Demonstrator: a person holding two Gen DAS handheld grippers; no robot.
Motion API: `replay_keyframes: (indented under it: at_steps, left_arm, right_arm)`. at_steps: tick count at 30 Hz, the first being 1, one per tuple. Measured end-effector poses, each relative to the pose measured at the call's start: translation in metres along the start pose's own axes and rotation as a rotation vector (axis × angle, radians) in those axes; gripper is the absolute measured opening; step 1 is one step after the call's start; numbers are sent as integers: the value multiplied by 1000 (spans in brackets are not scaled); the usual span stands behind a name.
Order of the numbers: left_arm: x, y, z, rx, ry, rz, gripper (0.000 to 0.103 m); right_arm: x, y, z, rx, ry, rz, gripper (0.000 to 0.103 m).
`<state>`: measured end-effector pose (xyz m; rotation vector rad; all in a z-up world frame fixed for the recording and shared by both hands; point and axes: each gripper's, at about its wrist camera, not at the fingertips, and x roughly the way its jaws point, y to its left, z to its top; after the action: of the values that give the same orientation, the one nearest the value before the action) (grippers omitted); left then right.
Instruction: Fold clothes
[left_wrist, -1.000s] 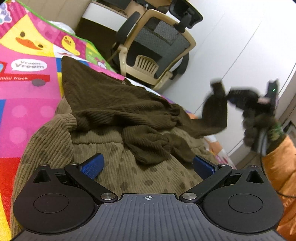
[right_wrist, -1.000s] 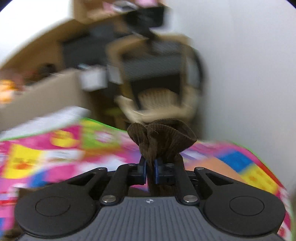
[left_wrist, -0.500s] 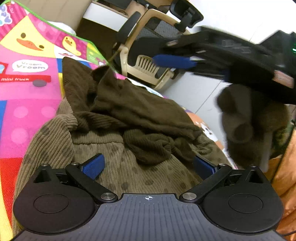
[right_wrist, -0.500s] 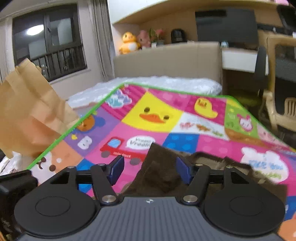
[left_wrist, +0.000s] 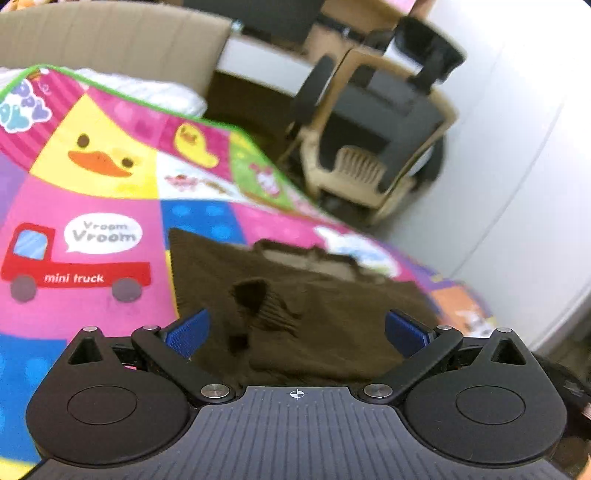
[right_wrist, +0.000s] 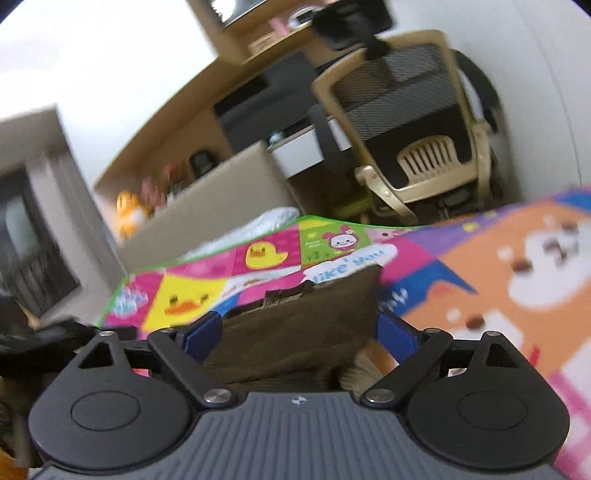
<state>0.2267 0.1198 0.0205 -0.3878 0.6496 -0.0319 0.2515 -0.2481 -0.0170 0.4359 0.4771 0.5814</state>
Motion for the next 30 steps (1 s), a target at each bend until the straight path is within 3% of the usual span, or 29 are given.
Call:
replay_keyframes:
  at_steps: [1,3,6,7,8,12,15,17,18,20,22,26,29,30]
  left_arm:
    - [9,0,-1,17,23,16,98]
    - [24,-3,-4,59,62,43,71]
    - [35,-7,-14,117,76,73,54]
    - [34,-10,-14,137,64,77,24]
    - [31,-13,-13,153,46,77,17]
    - [7,-18,6,198,-110,113,17]
    - [11,-12,4,261,-76,172,19]
    - [21,-6,-6,321,-7,214,38]
    - [24,-4,-11,352,22,232,42]
    - [20,4,-14,382,28,248,68]
    - [9,12,-3,350,-1,250,80]
    - [-1,26,20,274,-38,252,80]
    - [1,36,32,231,-35,251,80]
    - [6,42,35,191,-10,219,80]
  right_arm:
    - [1,-6,-2,28,-7,6,92]
    - [2,-19,-5,84,-20,17,93]
    - [4,-34,-9,152,-36,30,97]
    - [4,-34,-9,151,-36,31,97]
    - [5,-33,-9,147,-37,31,97]
    - [2,-19,-5,80,-54,7,97]
    - [1,4,10,-24,-37,-11,97]
    - [5,19,22,-99,-16,-32,97]
    - [9,28,27,-139,-2,-38,96]
    - [18,45,36,-222,31,-46,91]
    - [34,60,42,-278,82,-29,79]
    - [80,78,33,-326,230,15,67]
    - [123,74,12,-348,386,-54,67]
    - [133,71,5,-356,422,-81,67]
